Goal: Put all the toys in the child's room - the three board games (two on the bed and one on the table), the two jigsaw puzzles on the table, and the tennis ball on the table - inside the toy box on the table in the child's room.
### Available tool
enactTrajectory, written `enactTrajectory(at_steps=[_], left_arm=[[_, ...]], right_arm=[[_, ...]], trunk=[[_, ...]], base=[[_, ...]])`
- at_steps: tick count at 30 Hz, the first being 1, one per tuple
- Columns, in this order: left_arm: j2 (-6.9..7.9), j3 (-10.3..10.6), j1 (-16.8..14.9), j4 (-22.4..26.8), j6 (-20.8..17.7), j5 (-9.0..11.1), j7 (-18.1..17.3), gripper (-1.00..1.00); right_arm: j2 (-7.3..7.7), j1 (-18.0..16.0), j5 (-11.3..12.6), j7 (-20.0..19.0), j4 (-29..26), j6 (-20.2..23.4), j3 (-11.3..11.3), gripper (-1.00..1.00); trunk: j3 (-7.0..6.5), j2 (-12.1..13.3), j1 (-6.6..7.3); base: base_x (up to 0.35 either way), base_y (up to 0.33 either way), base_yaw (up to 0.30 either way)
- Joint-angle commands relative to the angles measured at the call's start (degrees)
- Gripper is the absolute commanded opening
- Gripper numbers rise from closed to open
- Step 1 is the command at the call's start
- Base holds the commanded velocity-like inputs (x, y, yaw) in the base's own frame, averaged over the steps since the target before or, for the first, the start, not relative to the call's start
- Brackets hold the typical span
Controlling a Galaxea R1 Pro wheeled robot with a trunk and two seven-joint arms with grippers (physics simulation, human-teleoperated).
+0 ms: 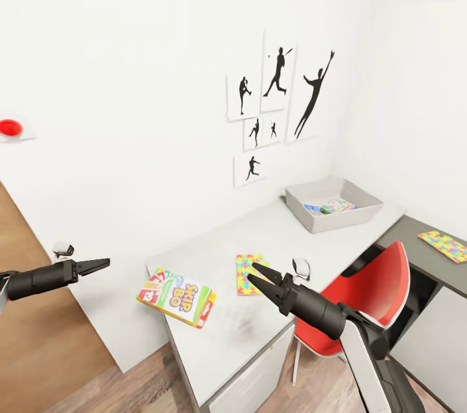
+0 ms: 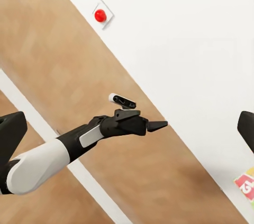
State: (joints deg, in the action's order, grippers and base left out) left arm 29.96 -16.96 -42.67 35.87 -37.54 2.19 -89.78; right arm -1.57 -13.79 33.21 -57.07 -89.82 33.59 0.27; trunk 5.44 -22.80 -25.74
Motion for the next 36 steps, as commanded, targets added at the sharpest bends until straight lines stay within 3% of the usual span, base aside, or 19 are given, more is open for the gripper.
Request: enactTrajectory(at_steps=[1,19,36], left_arm=[[0.01,0.0,-0.05,-0.01,-0.61,-0.01,-0.22,1.0],[0.01,0.0,-0.05,-0.01,-0.61,0.0,-0.22,1.0],[-0.02,0.0,-0.05,-0.02,-0.61,0.03,-0.22,1.0]], right_arm=[[-0.02,-0.04,0.36,0.03,-0.01,0.43,-0.01,1.0],[-0.02,-0.08,0.36,0.03,-0.01,0.43,-0.03,1.0],[-0.02,-0.04,0.36,0.15,-0.01,0.43,-0.04,1.0]], trunk=[[0.03,-0.12,-0.04],[-1.58,-0.12,-0.04],[-1.75,-0.12,-0.04]], base=[[0.0,0.096,-0.004],[0.024,-0.006,-0.052],[0.066,-0.076,-0.006]])
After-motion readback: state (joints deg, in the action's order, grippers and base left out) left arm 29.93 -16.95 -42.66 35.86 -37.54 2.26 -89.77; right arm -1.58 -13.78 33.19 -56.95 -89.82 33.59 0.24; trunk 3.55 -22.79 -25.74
